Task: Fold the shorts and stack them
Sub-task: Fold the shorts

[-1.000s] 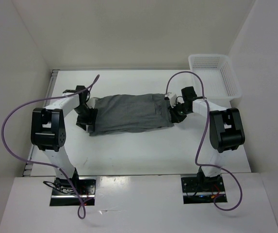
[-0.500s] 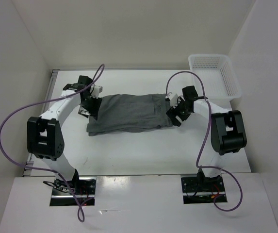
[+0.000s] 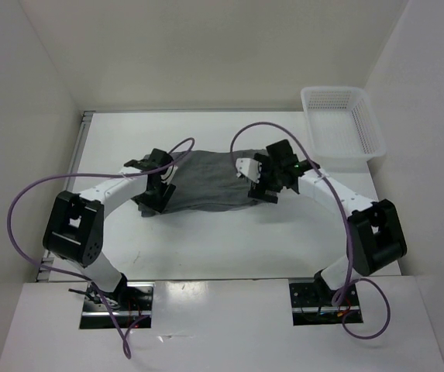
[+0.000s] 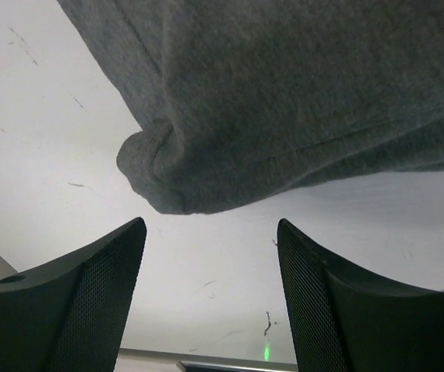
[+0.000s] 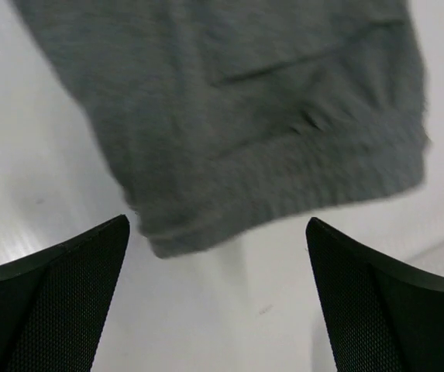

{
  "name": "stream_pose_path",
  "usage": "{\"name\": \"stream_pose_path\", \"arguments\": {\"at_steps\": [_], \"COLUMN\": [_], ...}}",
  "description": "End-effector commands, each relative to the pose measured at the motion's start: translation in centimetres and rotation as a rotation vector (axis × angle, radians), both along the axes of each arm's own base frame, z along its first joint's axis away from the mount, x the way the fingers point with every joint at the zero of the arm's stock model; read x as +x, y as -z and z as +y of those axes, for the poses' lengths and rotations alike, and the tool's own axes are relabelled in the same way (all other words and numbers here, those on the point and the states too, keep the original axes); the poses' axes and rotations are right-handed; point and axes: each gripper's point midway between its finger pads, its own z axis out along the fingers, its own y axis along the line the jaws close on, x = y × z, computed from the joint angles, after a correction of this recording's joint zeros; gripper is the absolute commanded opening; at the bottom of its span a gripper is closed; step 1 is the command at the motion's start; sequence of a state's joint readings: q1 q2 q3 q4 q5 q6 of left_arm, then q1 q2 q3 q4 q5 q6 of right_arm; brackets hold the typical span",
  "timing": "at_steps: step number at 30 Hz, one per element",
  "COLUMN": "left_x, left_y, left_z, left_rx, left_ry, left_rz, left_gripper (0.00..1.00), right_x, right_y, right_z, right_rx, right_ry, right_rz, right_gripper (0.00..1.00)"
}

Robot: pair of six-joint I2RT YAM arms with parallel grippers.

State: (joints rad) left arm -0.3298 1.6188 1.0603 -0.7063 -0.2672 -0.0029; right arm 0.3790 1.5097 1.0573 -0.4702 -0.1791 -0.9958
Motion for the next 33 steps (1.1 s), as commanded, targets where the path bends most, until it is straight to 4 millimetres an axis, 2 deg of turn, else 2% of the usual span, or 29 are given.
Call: {"name": "stream_pose_path", "arguments": {"at_steps": [1,7,10,11,12,14,15,17,18,20,21,22,23,26,29,33], "left_x": [0.9,-0.4,-1.1,-1.2,-1.4,-1.7,-1.8,-1.2,-1.0,-0.8,-0.5,-0.4,0.0,-0.3,-1.0,-2.6], "left_y": [0.3,3.0,3.7,4.0,4.5,5.0,5.3,5.6,5.8,5.8,5.7,5.7,4.9,3.1,2.2,2.9], "left_z": [-0.3,-0.5,-0.4,-0.4,-0.3,-0.4,-0.3,-0.3,-0.4,0.6,1.0,1.6,1.6,1.9,2.3,2.5], "left_rx": [0.034,0.026,0.022,0.025,0.029,0.025,0.029,0.022,0.021,0.031,0.039,0.049,0.04,0.031,0.042,0.058], "left_ry": [0.018,0.028,0.03,0.03,0.03,0.032,0.032,0.023,0.023,-0.008,-0.02,-0.038,-0.038,-0.049,-0.051,-0.041], "left_rz": [-0.042,0.039,0.056,0.066,0.077,0.095,0.108,0.09,0.087,0.083,0.071,0.068,0.039,0.011,0.019,0.068], "left_gripper": [0.76,0.75,0.73,0.69,0.66,0.54,0.41,0.29,0.24,0.11,0.06,0.04,0.03,0.02,0.0,0.0], "right_x": [-3.0,-4.1,-5.1,-5.1,-4.8,-5.1,-4.7,-4.3,-4.0,-3.5,-3.1,-2.9,-2.6,-3.5,-4.8,-5.6], "right_y": [3.0,5.6,7.4,8.2,8.1,9.5,9.4,10.1,10.0,10.1,10.0,9.9,9.7,8.9,7.9,7.2], "right_z": [1.3,1.9,1.5,1.3,1.4,0.8,1.0,0.4,0.5,0.0,-0.1,-0.6,-0.8,-1.4,-1.1,-0.6], "right_rx": [-0.095,-0.153,-0.172,-0.182,-0.178,-0.203,-0.196,-0.227,-0.223,-0.25,-0.259,-0.267,-0.271,-0.309,-0.28,-0.243], "right_ry": [-0.138,-0.21,-0.198,-0.181,-0.181,-0.16,-0.159,-0.129,-0.128,-0.109,-0.099,-0.085,-0.085,-0.128,-0.153,-0.186], "right_rz": [0.074,0.134,0.18,0.183,0.173,0.195,0.178,0.166,0.157,0.137,0.121,0.119,0.117,0.147,0.183,0.195], "right_gripper": [1.0,0.98,0.93,0.85,0.8,0.69,0.65,0.54,0.39,0.24,0.09,0.02,0.0,0.0,0.0,0.0]}}
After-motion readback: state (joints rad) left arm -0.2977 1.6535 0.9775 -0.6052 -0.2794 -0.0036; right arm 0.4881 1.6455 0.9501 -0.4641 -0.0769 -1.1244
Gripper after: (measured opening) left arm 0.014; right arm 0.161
